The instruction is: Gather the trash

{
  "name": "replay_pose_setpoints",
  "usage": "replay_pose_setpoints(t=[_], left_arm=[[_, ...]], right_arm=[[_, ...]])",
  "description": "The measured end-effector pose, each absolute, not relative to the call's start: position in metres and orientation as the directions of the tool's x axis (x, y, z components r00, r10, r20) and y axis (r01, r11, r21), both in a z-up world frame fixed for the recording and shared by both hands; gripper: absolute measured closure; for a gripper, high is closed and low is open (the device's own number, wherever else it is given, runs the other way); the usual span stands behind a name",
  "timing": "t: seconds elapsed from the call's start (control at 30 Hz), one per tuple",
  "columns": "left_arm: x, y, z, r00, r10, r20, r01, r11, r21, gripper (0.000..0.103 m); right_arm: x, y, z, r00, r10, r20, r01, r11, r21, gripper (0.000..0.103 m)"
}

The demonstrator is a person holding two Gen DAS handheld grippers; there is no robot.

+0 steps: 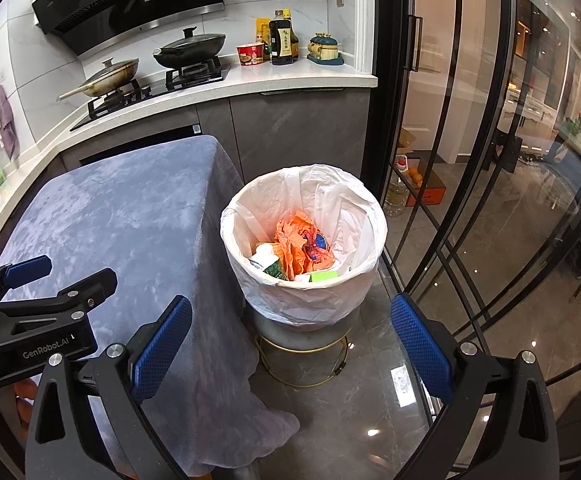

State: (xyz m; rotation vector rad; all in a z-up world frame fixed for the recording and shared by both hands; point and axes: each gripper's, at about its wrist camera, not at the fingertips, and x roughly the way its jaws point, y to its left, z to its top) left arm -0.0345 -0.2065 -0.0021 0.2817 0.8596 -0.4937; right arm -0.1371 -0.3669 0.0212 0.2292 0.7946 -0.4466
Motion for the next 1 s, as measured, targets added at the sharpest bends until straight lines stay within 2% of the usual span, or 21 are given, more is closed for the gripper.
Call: replay_pose_setpoints(t=[1.0], left_arm=[[-0.0438, -0.2074, -0.0030, 0.563, -0.271, -0.780, 0.493, 0.869, 0.053, 0.012]], right_arm=[[-0.1395, -0.3711, 0.0253, 0.616, -0.296, -0.730, 0.457, 0.889, 0.025, 0.007]])
